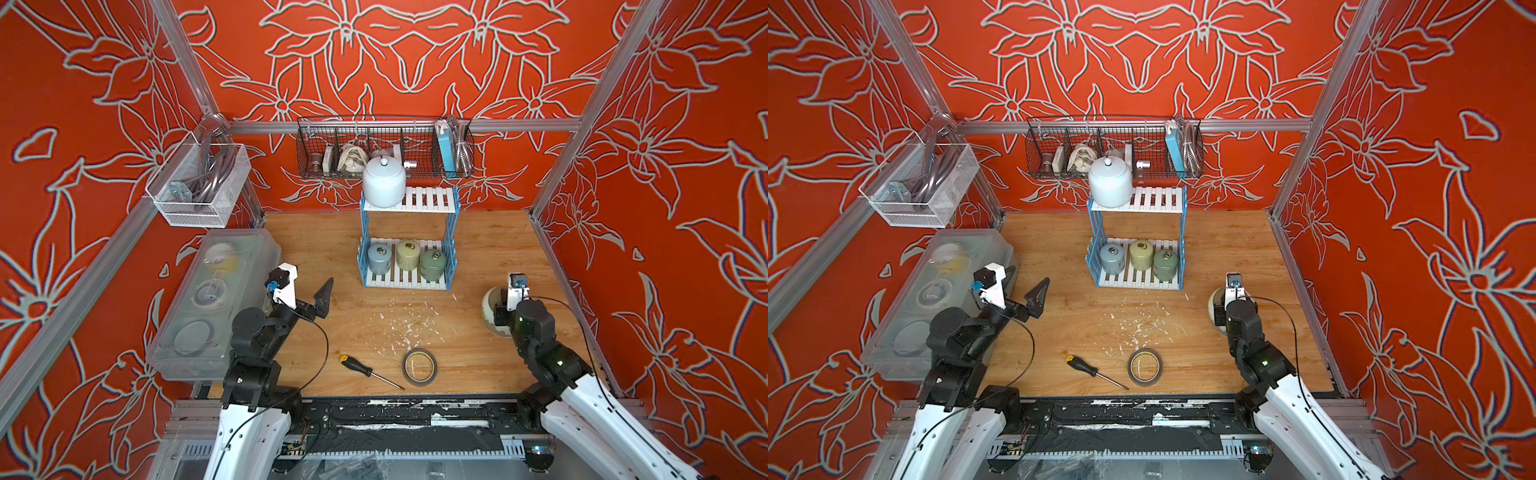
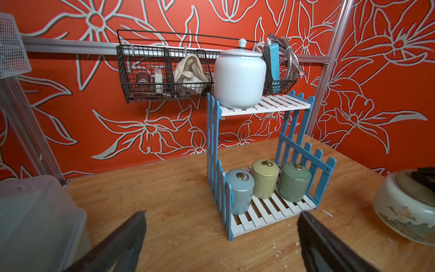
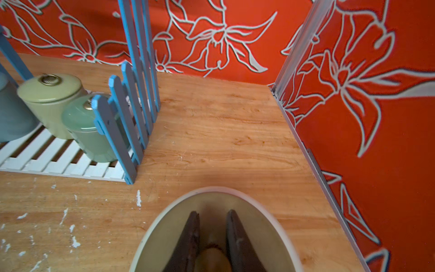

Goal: Remove the tea canisters from the shelf
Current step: Place the tea canister at the center of the board.

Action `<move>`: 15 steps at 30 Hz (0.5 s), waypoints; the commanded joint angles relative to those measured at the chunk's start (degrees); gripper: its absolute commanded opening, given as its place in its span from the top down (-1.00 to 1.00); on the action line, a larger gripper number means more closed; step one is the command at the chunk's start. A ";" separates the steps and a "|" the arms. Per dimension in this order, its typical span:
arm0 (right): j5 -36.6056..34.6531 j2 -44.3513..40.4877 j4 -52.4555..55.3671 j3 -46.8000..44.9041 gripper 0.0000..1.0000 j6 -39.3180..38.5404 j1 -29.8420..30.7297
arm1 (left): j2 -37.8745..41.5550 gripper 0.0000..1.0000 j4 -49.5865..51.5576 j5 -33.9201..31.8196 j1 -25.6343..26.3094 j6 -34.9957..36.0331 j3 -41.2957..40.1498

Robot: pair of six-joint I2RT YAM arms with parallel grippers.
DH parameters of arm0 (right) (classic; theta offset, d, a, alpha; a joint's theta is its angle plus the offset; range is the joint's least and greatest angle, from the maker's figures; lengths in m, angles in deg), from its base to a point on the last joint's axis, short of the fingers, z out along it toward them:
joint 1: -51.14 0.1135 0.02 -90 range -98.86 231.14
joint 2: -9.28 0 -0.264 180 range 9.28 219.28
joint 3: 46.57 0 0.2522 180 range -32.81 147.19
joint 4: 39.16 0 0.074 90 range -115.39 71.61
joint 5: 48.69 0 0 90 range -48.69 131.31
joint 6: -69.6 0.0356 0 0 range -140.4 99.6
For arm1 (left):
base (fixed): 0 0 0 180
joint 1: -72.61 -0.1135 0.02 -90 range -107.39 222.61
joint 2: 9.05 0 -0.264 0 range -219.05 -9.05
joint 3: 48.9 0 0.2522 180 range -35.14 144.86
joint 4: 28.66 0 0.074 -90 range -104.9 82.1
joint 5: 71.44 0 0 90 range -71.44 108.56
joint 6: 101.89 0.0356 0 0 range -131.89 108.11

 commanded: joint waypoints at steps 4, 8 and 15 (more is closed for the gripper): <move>-7.26 -4.42 -9.51 -3.52 1.00 4.24 0.03 | 0.07 -0.99 -1.88 0.01 -0.31 0.15 -0.83; -8.37 -4.86 -9.04 -5.08 1.00 6.15 -0.01 | -0.33 -0.99 -1.00 -1.03 -0.51 0.64 -0.43; -6.99 -4.18 -7.97 -6.09 1.00 10.12 -0.05 | -0.65 -0.99 -0.78 -0.60 -0.45 0.42 -0.33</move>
